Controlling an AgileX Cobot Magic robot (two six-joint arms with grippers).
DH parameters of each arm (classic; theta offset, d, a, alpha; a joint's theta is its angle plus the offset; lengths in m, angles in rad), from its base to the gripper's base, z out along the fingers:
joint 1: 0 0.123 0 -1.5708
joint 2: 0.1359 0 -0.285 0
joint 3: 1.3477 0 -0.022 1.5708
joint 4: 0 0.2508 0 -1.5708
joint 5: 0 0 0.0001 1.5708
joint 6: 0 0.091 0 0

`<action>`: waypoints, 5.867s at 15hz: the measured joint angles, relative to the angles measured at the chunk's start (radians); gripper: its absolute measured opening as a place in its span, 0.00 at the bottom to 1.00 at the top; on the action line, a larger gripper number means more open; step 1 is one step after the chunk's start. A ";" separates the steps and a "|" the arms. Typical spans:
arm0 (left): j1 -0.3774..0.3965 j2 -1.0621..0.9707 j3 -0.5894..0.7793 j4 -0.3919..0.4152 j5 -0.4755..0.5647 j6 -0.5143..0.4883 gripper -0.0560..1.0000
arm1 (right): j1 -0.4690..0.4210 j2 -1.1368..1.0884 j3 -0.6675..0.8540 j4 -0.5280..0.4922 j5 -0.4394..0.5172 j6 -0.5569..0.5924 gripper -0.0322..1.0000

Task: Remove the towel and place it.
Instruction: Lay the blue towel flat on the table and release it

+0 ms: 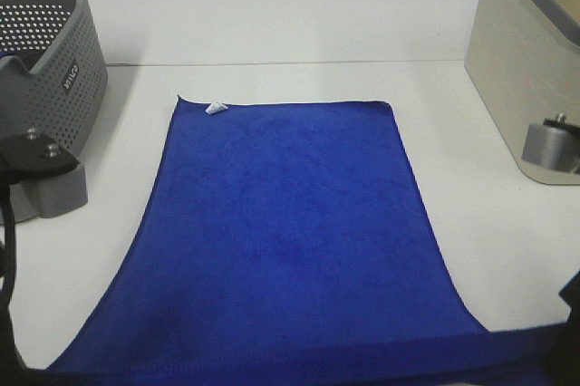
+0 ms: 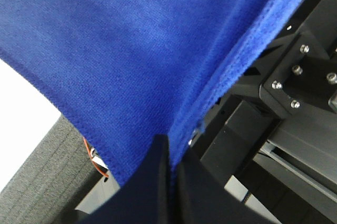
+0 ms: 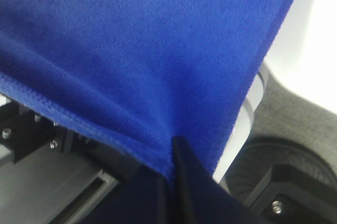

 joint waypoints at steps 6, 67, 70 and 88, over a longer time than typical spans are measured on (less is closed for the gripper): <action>-0.002 0.222 0.067 -0.025 -0.110 0.093 0.05 | 0.000 0.207 0.126 0.051 -0.048 -0.050 0.05; -0.376 0.579 -0.073 -0.002 -0.243 -0.150 0.77 | -0.003 0.400 0.062 0.093 -0.029 -0.085 0.68; -0.385 0.579 -0.086 0.039 -0.265 -0.232 0.77 | -0.003 0.371 0.062 0.091 -0.032 -0.085 0.68; 0.390 0.593 -0.722 0.246 -0.075 -0.210 0.77 | -0.015 0.551 -0.750 -0.254 -0.098 0.150 0.86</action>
